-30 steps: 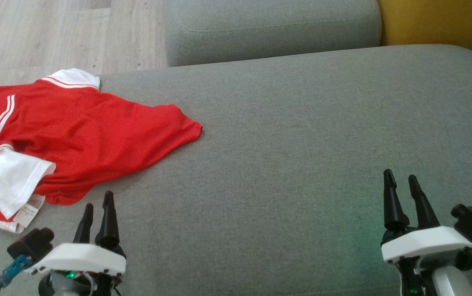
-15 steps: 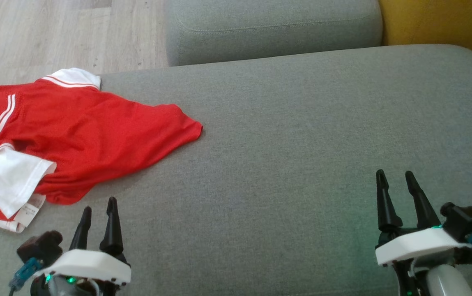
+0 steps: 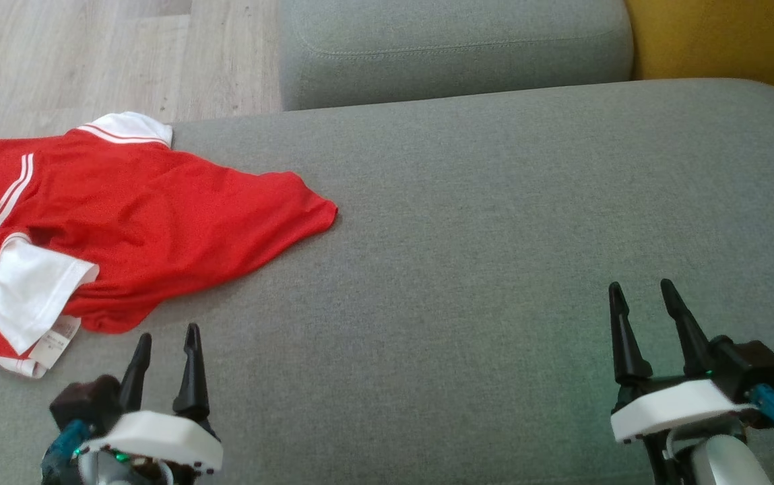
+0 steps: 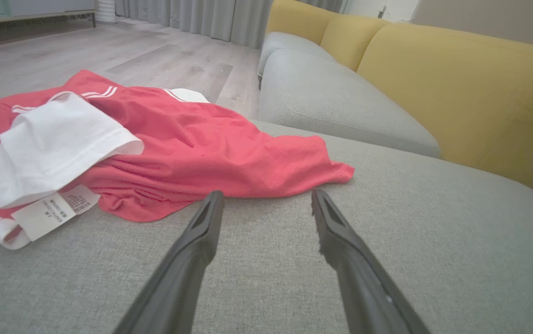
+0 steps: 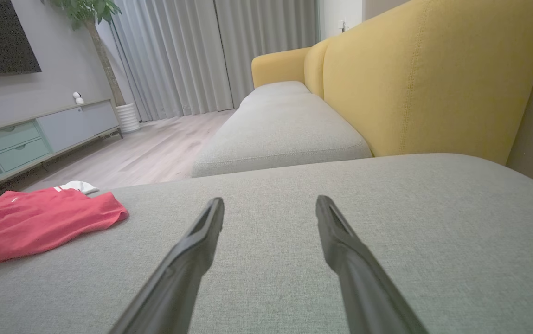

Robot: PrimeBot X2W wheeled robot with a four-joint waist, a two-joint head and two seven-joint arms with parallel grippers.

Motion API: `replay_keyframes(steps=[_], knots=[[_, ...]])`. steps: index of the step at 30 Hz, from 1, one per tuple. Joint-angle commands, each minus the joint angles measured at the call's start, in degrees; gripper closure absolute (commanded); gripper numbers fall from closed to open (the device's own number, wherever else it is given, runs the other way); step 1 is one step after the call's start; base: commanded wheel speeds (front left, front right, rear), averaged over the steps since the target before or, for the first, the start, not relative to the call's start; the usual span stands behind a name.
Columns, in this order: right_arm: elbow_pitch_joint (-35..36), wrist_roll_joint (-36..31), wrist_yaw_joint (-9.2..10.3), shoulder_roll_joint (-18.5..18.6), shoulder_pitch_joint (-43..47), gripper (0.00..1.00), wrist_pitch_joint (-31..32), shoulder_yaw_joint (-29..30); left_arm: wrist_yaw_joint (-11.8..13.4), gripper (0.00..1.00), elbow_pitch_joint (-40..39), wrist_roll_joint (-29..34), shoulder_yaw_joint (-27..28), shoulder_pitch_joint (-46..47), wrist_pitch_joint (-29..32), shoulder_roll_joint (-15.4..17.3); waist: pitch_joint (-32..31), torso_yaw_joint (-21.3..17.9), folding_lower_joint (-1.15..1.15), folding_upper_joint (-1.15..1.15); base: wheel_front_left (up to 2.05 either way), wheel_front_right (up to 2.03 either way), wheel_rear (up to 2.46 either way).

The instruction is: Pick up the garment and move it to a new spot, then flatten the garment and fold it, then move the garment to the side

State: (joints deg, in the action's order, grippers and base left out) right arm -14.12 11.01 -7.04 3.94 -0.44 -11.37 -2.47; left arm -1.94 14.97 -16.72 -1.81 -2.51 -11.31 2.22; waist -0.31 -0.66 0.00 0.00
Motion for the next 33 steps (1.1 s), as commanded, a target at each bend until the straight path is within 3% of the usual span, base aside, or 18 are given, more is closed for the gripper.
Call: replay_keyframes(steps=[1,16,33], knots=[[1.5,-2.0,-0.39,0.2,-1.4,0.0,-1.0,-0.9,0.4,0.0,-2.0,2.0,1.0,0.8,-1.1,0.9,0.0,0.0,0.0,0.0,0.0,0.0,0.0],[-0.2,-10.8,-0.45,-0.4,-1.7,0.0,-3.6,-0.5,1.6,0.0,-2.1,12.2,0.7,0.1,-3.6,0.9,0.0,0.2,0.0,0.0,0.0,0.0,0.0],[-2.9,-8.0,-0.45,-0.9,-1.5,0.0,-3.6,0.9,1.5,0.0,-1.1,10.7,1.2,-0.2,-3.7,0.8,0.0,0.3,0.0,0.0,0.0,0.0,0.0]])
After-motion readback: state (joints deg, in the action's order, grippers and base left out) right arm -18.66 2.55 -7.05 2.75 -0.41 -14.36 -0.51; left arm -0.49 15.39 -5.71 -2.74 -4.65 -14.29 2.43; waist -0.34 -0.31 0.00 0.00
